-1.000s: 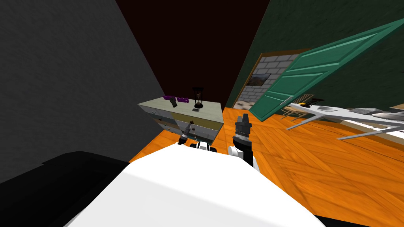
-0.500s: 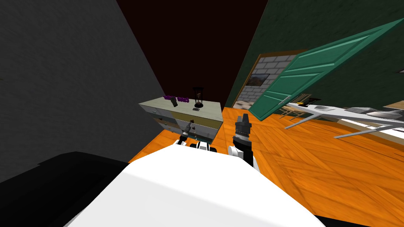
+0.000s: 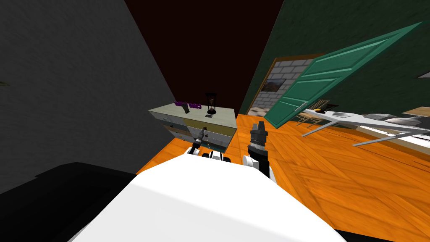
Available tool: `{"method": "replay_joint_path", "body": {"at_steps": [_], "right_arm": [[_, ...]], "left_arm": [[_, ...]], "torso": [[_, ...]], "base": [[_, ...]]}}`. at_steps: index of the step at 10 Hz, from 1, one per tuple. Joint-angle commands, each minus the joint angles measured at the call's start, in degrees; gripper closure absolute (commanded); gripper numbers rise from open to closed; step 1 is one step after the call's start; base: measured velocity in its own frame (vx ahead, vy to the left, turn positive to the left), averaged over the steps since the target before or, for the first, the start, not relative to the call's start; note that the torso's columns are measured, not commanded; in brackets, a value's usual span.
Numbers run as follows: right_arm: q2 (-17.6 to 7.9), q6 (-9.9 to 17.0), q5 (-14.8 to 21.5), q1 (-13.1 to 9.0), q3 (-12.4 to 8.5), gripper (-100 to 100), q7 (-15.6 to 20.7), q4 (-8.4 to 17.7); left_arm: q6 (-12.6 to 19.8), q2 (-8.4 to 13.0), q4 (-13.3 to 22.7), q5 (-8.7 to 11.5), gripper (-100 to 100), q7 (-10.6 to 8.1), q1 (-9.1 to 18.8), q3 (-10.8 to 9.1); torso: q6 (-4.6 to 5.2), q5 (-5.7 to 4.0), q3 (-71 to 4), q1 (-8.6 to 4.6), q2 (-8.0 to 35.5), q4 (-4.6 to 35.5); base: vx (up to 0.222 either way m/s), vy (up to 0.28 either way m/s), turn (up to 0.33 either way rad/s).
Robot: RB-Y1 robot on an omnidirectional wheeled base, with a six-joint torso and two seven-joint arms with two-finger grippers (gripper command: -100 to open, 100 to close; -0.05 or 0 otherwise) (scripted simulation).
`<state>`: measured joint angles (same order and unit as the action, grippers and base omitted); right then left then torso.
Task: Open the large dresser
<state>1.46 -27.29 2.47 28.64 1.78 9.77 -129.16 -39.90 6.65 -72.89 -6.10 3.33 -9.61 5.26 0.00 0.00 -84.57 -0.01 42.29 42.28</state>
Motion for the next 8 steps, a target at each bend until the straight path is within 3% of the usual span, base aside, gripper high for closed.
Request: {"method": "replay_joint_path", "body": {"at_steps": [1, 8], "right_arm": [[0.0, 0.0, 0.0, 0.0, 0.0, 0, 0.0, 0.0], [0.0, 0.0, 0.0, 0.0, 0.0, 0, 0.0, 0.0]], "left_arm": [[3.0, -0.3, -1.0, -0.1, -100, -0.37, 1.0, -0.09], [10.8, -0.1, -3.7, -0.3, -100, -1.27, 3.5, -0.30]], "torso": [[0.00, 0.00, 0.0, 0.01, 0.0, 0.0], [0.00, 0.00, 0.0, 0.02, 0.0, 0.0]], "base": [[-0.032, 0.005, -0.008], [-0.035, 0.002, -0.009]]}}
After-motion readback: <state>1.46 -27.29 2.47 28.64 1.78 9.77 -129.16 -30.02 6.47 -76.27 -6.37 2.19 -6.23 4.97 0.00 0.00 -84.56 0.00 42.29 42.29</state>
